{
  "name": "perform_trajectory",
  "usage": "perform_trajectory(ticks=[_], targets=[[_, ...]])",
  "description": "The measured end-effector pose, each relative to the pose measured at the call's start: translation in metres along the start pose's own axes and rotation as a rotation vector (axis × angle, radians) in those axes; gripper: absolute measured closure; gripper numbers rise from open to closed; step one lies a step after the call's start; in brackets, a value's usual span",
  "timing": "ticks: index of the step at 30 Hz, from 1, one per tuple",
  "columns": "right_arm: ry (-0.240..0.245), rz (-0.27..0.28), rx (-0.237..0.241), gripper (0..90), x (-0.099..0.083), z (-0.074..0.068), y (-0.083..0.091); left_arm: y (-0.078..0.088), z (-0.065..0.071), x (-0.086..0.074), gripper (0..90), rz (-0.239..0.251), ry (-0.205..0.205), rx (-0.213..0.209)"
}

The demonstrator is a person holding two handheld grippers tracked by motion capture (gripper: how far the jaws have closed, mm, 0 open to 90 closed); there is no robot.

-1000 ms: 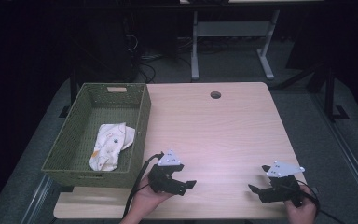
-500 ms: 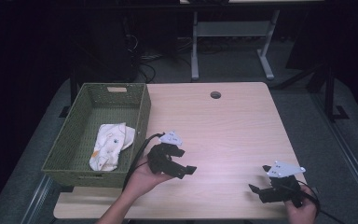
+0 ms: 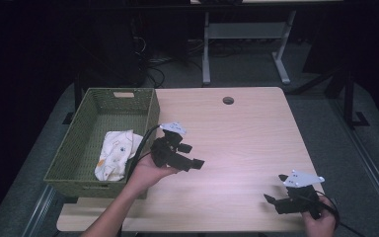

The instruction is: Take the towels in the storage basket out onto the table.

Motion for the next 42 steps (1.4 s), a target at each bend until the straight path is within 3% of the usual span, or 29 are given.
perform_trajectory(ticks=[14,20,22,34,42], targets=[[0.004,-0.003,0.001,14.0,0.001,-0.002,-0.002,0.043,-0.018,0.015,23.5,0.065,0.058,0.023],[0.009,-0.005,0.002,14.0,0.002,-0.003,-0.002,0.064,-0.033,0.017,23.5,0.075,0.083,0.075],[0.009,-0.005,0.001,14.0,0.002,-0.003,-0.002,0.071,-0.039,0.016,23.5,0.082,0.101,0.079],[0.018,-0.007,0.007,14.0,0.002,-0.003,-0.002,0.107,-0.08,0.0,23.5,0.08,0.188,0.203],[0.017,-0.01,0.007,14.0,0.003,-0.004,-0.001,0.129,-0.108,-0.016,23.5,0.127,0.275,0.262]])
Point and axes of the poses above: each handheld gripper's, and its own axes: y roughly backward along the jaws, x roughly out of its top, z roughly to its right, the point moved 4 cm from there along -y, roughly forward along the jaws, and after that the axes turned 10 degrees about y, right-handed, at the moved point
